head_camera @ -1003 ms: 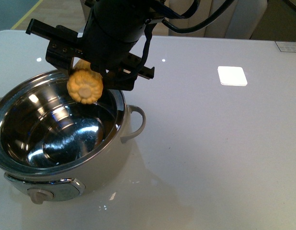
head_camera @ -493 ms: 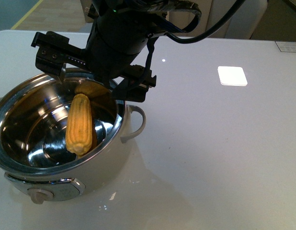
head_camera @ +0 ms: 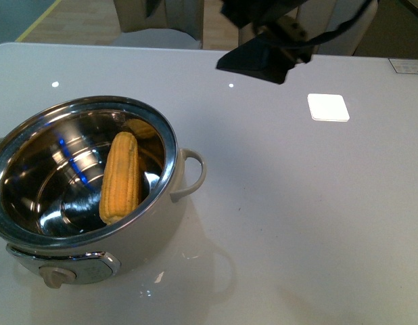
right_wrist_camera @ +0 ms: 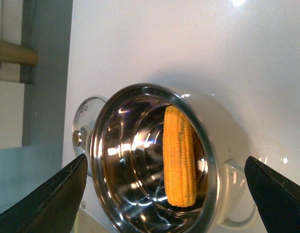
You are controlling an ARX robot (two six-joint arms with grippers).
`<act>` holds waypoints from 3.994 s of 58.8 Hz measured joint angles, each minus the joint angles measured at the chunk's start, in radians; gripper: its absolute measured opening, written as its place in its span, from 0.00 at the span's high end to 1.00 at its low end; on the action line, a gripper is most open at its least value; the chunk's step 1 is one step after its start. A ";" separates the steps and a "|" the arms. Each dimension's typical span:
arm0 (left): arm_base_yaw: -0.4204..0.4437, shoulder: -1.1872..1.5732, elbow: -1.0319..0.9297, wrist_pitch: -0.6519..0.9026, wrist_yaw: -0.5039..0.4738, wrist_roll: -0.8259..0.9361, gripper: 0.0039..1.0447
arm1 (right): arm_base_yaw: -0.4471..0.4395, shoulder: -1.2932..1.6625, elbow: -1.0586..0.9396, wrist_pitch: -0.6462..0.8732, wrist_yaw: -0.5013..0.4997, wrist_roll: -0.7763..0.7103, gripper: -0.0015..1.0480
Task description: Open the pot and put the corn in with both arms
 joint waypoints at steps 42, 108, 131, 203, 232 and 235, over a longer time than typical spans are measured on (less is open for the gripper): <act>0.000 0.000 0.000 0.000 0.000 0.000 0.06 | -0.517 -0.862 -0.694 -0.039 -0.150 -0.293 0.09; 0.000 0.000 0.000 0.000 0.000 0.000 0.06 | -0.523 -1.386 -1.205 0.473 0.246 -0.713 0.98; 0.000 0.000 0.000 0.000 0.000 0.000 0.06 | -0.522 -1.528 -1.230 0.383 0.246 -0.714 0.98; 0.000 0.000 0.000 0.000 0.000 0.000 0.06 | -0.522 -1.854 -1.230 0.051 0.246 -0.715 0.53; 0.000 0.000 0.000 0.000 0.000 0.000 0.06 | -0.522 -1.854 -1.230 0.051 0.246 -0.715 0.08; 0.000 0.000 0.000 0.000 0.000 0.000 0.06 | -0.522 -1.854 -1.230 0.051 0.246 -0.715 0.08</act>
